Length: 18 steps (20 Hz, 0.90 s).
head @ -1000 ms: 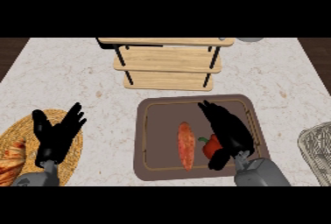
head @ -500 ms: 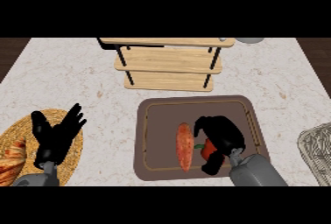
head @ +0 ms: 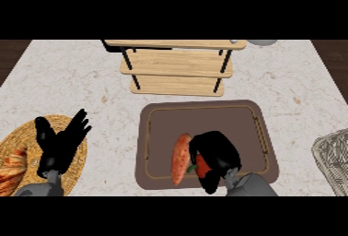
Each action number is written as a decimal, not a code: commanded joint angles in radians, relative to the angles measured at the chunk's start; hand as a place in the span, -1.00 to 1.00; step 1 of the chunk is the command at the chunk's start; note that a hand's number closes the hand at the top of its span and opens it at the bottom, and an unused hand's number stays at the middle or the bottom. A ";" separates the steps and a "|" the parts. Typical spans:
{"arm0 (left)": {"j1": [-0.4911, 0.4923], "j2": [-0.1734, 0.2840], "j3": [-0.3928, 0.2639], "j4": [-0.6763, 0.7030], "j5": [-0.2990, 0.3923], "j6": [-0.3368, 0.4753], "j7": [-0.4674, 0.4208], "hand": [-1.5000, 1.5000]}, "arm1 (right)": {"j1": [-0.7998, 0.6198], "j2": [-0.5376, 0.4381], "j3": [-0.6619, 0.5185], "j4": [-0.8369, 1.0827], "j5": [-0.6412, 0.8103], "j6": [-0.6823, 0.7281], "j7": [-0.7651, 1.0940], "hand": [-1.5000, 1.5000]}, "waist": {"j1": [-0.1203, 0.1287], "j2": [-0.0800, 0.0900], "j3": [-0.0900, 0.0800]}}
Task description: Pick the bell pepper from the tray and place it in the tiered shelf
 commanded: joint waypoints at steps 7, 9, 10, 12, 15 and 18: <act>-0.042 -0.040 -0.048 0.024 -0.029 0.007 0.014 0.00 | -0.240 0.080 0.267 -0.010 -0.240 -0.436 0.567 1.00 | 0.059 0.015 0.004; -0.006 -0.043 -0.045 0.013 -0.022 0.002 0.005 0.00 | -0.350 0.081 0.314 -0.057 -0.196 -0.484 0.672 1.00 | 0.056 0.007 0.003; -0.023 -0.004 -0.017 0.002 -0.001 -0.017 0.036 0.00 | -0.362 0.081 0.342 -0.115 -0.174 -0.523 0.723 1.00 | 0.052 0.002 0.003; -0.021 -0.039 -0.041 0.010 -0.021 0.008 0.028 0.00 | -0.445 0.081 0.363 -0.107 -0.137 -0.596 0.808 1.00 | 0.043 0.004 0.003; -0.042 -0.026 -0.030 0.037 -0.035 0.018 0.029 0.00 | -0.643 0.081 0.299 -0.181 -0.114 -0.516 0.965 1.00 | 0.033 -0.005 0.001; -0.047 -0.009 -0.010 0.025 -0.003 -0.009 0.054 0.00 | -0.751 0.081 0.253 -0.168 -0.098 -0.473 1.068 1.00 | 0.026 -0.005 0.001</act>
